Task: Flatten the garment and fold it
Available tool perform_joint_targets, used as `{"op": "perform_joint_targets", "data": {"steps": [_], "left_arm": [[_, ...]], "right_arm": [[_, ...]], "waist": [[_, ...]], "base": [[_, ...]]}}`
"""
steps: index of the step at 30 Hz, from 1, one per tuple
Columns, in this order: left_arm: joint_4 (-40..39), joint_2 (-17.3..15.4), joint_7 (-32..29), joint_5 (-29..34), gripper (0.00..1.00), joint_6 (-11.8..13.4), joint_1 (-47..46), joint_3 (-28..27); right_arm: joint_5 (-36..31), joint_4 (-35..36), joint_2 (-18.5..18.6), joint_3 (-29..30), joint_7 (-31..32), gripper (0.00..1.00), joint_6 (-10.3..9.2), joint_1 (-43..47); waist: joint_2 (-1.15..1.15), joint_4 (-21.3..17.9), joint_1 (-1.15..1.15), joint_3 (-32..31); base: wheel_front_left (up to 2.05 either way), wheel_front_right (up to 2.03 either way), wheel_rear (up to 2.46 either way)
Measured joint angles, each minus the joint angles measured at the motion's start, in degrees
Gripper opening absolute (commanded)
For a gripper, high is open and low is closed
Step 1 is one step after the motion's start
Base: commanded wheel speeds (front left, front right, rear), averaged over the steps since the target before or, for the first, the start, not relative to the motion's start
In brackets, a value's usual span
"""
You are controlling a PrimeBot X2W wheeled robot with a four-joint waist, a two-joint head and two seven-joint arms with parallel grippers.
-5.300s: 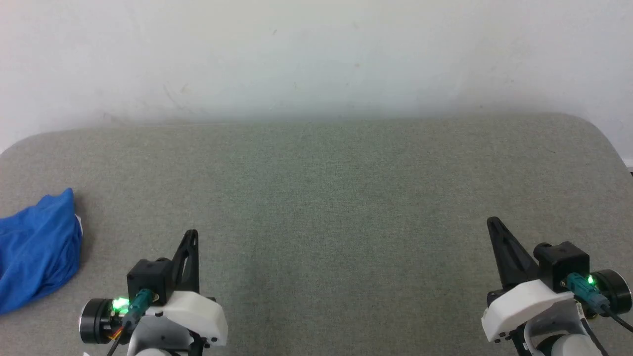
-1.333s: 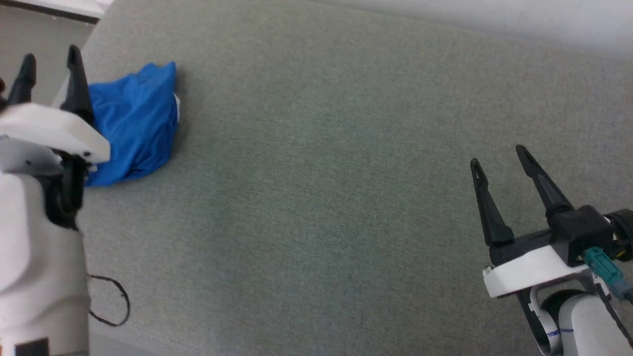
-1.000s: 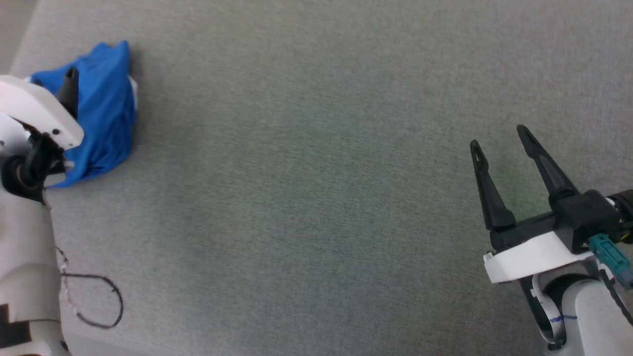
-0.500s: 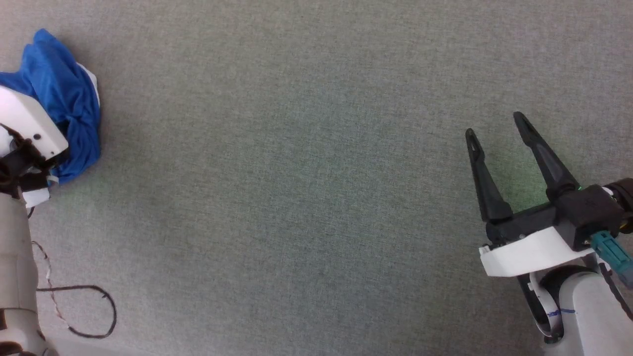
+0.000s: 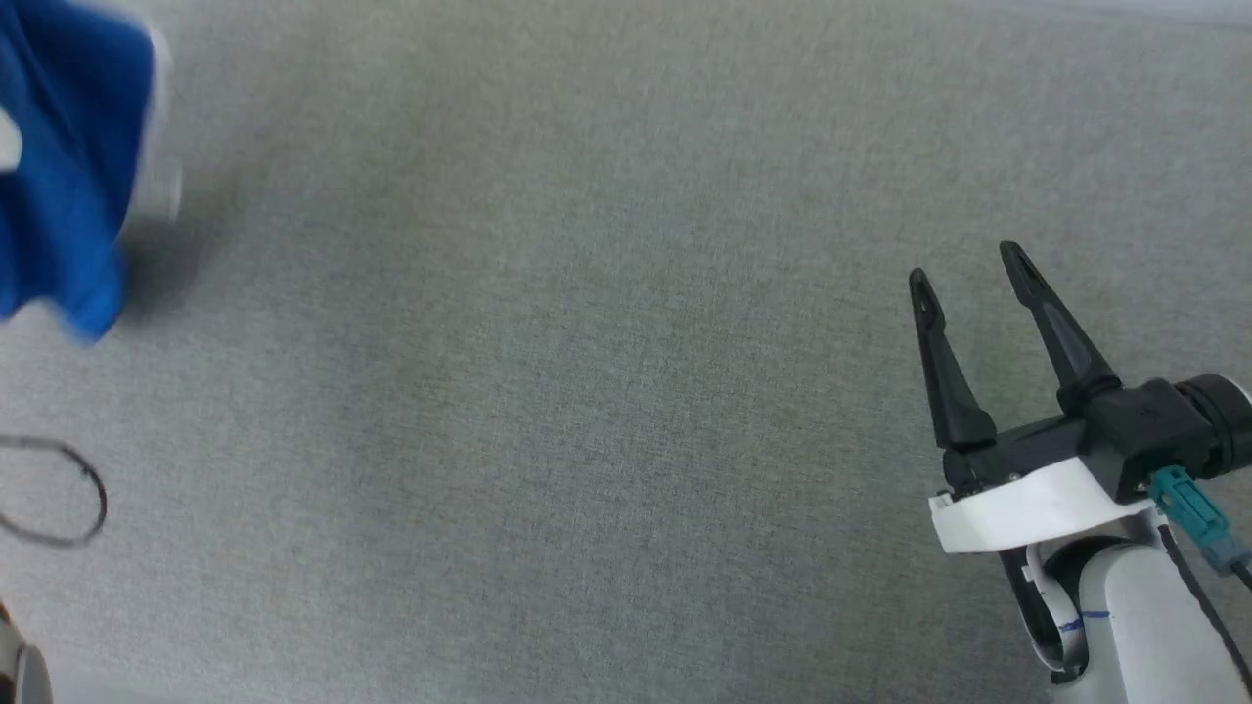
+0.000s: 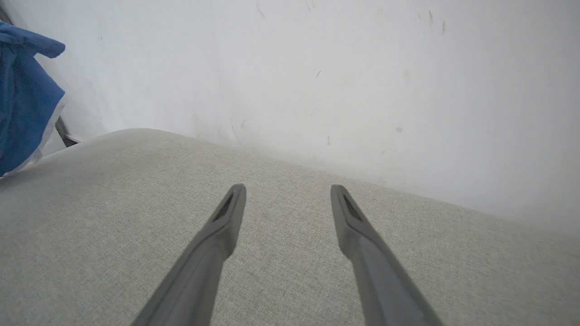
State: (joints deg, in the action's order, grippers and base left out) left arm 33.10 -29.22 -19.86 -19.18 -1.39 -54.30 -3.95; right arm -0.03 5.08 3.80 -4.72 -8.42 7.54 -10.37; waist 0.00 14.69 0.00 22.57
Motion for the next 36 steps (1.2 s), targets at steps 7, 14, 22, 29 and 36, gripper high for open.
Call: {"op": "perform_joint_targets", "data": {"steps": [7, 14, 22, 29, 36], "left_arm": [[-3.7, 1.13, 12.84, 4.21, 0.0, -1.51, -4.64, 5.04], [-8.12, 7.57, 20.67, 3.89, 0.0, -2.18, -5.76, 8.04], [-15.36, 16.38, 21.93, 2.11, 0.0, -2.63, -0.9, 13.85], [-21.74, 22.97, 21.31, 0.37, 0.0, -3.09, 8.88, 20.4], [-19.36, 23.32, 20.58, -0.49, 0.0, -1.4, 30.05, 24.93]], "right_arm": [[0.29, -2.0, -0.73, 1.6, -1.72, 1.0, 0.0, 1.89], [3.14, -2.43, -0.78, 3.2, -2.45, 1.0, 0.0, 4.08], [4.37, -1.36, -0.82, 4.46, -2.23, 1.0, 0.0, 6.53], [5.84, -0.38, -0.8, 6.01, -2.21, 1.0, 0.0, 8.78], [6.59, -0.34, -0.78, 6.14, -2.21, 1.0, 0.0, 10.12]], "waist": [[0.0, -0.88, -0.01, -5.62], [0.0, -3.88, -0.01, -10.51], [0.0, -10.65, -0.01, -13.44], [0.0, -17.03, 0.0, -14.68], [0.0, -21.73, 0.0, -14.95]], "base": [[0.0, 0.0, 0.0], [0.0, 0.0, 0.0], [0.0, 0.0, 0.0], [0.0, 0.0, 0.0], [0.0, 0.0, 0.0]]}}
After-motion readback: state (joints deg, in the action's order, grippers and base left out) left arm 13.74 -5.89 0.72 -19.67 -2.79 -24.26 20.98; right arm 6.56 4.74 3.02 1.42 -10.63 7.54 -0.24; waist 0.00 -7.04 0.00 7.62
